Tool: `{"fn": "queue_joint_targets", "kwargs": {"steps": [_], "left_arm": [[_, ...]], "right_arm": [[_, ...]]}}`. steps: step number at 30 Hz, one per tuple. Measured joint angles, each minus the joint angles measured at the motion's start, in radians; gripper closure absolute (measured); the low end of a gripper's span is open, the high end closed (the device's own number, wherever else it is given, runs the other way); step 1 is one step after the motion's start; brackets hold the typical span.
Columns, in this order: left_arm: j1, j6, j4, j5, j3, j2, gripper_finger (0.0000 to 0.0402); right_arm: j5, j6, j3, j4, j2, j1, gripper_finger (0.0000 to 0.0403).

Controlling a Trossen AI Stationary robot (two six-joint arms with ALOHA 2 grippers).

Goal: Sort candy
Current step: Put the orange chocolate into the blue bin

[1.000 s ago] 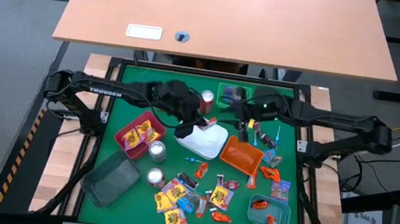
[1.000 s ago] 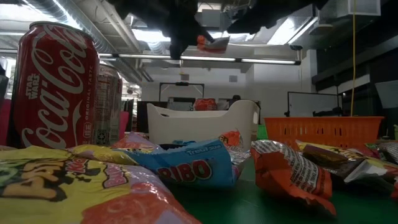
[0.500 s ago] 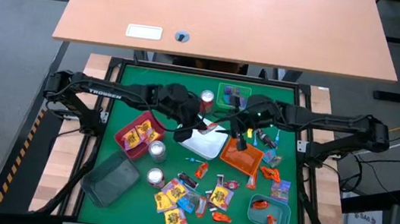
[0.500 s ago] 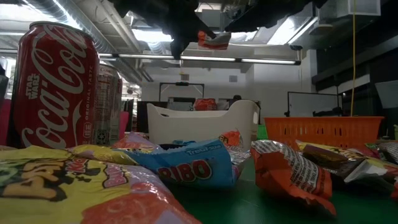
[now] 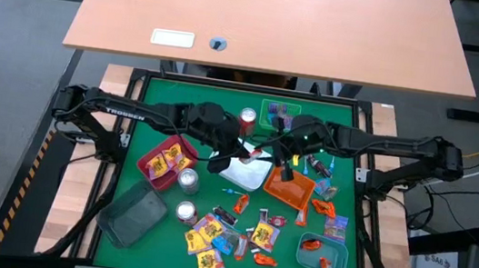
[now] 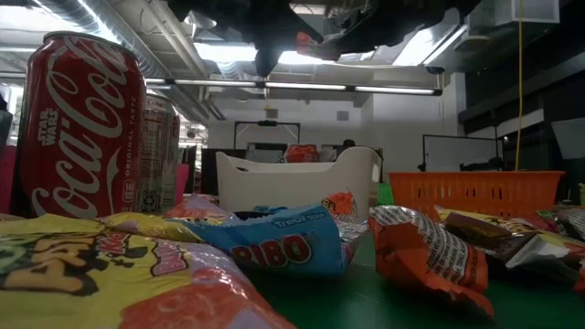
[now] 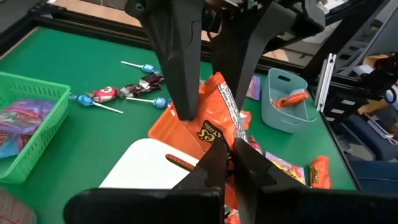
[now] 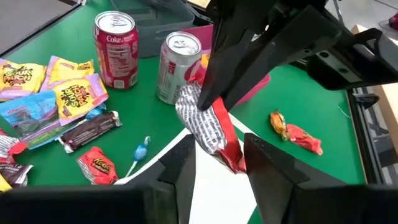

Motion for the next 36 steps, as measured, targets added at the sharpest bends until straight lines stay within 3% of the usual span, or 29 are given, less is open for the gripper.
{"fn": "queue_joint_targets", "kwargs": {"steps": [13,24,36], "left_arm": [[0.0,0.0,-0.005,-0.003,0.0,0.0,0.0401],[-0.001,-0.001,-0.005,-0.033,0.0,0.0,0.0394],[0.001,0.0,-0.004,-0.089,0.002,0.0,0.029]], "right_arm": [[-0.014,-0.001,0.0,-0.001,0.0,0.0,0.0387],[-0.013,0.001,0.0,-0.001,0.0,-0.001,0.0387],[-0.01,0.049,0.0,-0.157,-0.106,-0.001,0.0391]]}}
